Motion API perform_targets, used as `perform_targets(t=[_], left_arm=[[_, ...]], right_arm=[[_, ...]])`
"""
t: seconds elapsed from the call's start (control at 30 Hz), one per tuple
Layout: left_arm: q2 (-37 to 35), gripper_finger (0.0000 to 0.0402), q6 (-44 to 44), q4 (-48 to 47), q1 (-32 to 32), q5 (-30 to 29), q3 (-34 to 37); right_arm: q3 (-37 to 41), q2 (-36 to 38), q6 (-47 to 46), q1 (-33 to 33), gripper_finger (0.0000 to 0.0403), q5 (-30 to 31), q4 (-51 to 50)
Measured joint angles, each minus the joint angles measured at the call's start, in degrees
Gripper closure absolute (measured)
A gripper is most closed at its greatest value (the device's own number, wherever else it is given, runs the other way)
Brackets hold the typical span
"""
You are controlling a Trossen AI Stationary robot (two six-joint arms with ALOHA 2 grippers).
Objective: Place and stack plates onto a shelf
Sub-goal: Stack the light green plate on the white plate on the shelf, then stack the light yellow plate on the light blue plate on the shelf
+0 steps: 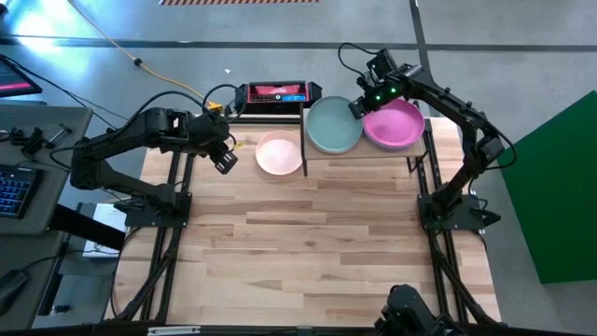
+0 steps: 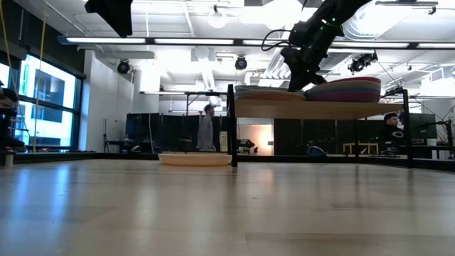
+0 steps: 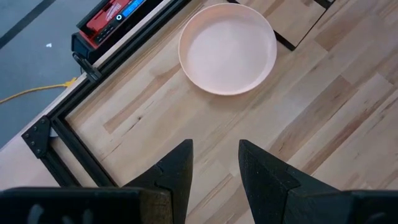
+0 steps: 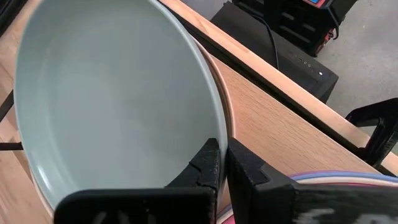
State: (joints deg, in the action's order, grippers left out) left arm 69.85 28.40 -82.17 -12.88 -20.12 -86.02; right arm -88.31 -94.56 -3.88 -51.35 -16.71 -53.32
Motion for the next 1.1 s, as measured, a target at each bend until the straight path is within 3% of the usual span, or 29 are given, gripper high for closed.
perform_targets(t=[0.13,0.43,0.73,1.1], left_arm=[[0.0,0.0282,0.0,0.0,0.0,0.0,0.0],[0.0,0.0282,0.0,0.0,0.0,1.0,0.0],[1.4,0.0282,-0.8,3.8,0.0,0.4,0.0],[12.0,0.0282,-20.0,6.4,-1.2,-1.8,0.0]], right_arm=[[0.0,0.0,0.5,0.0,0.0389,0.0,0.0],[0.0,0.0,-0.5,0.0,0.0318,0.1,0.8],[-4.9,0.0,0.3,-0.8,0.0308,0.1,0.0],[-16.4,0.0,7.2,-0.8,0.0308,0.0,-6.6]])
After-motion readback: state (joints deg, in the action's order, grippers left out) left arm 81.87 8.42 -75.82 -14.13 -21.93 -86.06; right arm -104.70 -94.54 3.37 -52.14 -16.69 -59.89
